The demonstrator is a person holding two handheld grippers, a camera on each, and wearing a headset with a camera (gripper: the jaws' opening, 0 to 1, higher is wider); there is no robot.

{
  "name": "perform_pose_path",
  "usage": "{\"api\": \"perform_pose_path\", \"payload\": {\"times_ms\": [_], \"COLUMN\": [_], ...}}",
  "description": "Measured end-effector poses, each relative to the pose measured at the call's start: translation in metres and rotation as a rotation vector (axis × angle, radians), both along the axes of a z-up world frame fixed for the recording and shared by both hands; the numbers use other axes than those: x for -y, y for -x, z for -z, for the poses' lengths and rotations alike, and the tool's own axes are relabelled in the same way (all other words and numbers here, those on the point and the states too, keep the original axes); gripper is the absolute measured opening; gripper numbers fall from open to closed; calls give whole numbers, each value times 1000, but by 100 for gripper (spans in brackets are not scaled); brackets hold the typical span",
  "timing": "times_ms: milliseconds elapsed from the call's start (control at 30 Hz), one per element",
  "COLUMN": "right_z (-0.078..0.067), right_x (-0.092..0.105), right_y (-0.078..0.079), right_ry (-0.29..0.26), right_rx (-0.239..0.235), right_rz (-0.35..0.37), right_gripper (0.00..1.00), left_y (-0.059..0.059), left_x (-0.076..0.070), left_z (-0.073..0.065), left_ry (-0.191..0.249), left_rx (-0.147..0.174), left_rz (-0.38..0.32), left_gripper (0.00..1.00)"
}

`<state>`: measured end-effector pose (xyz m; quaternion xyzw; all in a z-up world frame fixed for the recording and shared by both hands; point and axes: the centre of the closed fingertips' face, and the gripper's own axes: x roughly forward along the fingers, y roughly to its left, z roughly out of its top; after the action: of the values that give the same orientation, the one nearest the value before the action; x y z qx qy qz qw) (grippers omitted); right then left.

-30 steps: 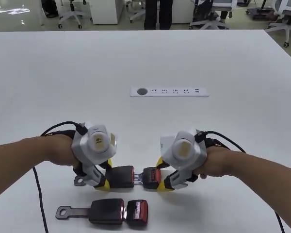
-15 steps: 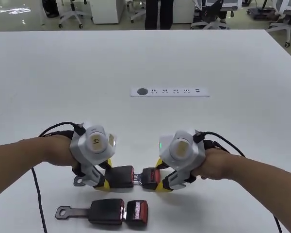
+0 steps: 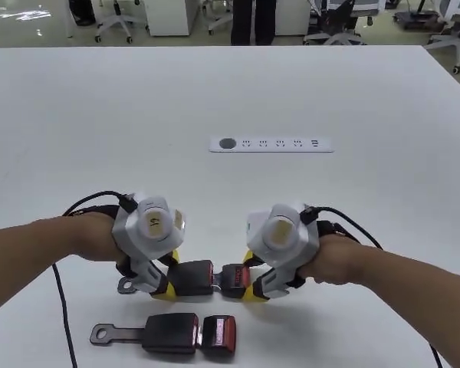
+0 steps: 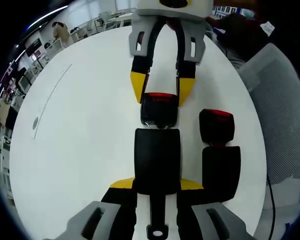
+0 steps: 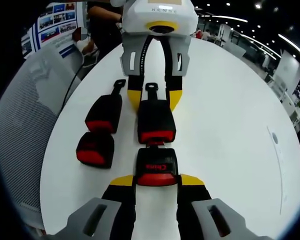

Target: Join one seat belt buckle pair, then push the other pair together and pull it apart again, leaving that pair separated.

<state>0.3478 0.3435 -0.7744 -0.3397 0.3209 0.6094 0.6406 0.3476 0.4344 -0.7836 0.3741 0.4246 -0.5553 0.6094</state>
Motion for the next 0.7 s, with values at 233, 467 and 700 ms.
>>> {"api": "perform_pose_path", "payload": {"times_ms": [233, 467, 700], "right_z": [2, 3, 4], "right_x": [-4, -5, -6], "right_y": [2, 2, -1], "right_ry": [-5, -1, 5], "right_rx": [-3, 4, 8], "right_rz": [2, -8, -14], "right_gripper": [25, 25, 25], "left_y": [0, 0, -2], "left_x": [0, 0, -2], "left_z": [1, 1, 4], "left_ry": [-6, -15, -19], "left_rx": [2, 6, 10], "left_rz": [9, 36, 57], "left_gripper": [30, 30, 30]}}
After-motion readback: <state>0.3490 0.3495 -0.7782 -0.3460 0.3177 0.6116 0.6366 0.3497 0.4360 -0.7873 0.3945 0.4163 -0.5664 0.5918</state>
